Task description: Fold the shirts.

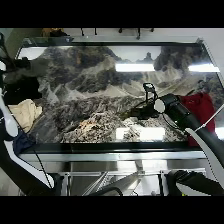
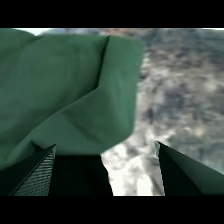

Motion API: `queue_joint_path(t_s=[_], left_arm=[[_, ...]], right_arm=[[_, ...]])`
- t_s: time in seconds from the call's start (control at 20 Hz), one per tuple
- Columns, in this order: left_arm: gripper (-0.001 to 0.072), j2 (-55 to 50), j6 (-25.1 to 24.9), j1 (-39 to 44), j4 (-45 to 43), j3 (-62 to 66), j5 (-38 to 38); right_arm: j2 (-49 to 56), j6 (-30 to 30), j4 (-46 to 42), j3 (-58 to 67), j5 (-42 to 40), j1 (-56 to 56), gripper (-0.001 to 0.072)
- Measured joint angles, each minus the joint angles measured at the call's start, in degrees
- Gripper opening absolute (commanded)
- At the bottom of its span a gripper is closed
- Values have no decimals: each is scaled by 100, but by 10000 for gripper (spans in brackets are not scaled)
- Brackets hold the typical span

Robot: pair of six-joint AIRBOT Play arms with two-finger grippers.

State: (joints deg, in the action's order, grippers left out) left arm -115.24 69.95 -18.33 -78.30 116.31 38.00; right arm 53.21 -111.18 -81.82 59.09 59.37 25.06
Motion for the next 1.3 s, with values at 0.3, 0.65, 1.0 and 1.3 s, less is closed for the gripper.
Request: queue_joint_path(t_s=[0.3,0.65,1.0,1.3], left_arm=[[703,-1482,-61,0,-669,280,-1558],[17,-1847,-66,-83,-872,267,-2400],[17,-1128,-59,-96,-870,254,-2179],[16,-321,-55,-111,-870,254,-1093]], right_arm=[[17,0,0,0,0,0,12],[37,2,0,0,0,0,12],[37,2,0,0,-2,0,12],[37,2,0,0,-2,0,12]])
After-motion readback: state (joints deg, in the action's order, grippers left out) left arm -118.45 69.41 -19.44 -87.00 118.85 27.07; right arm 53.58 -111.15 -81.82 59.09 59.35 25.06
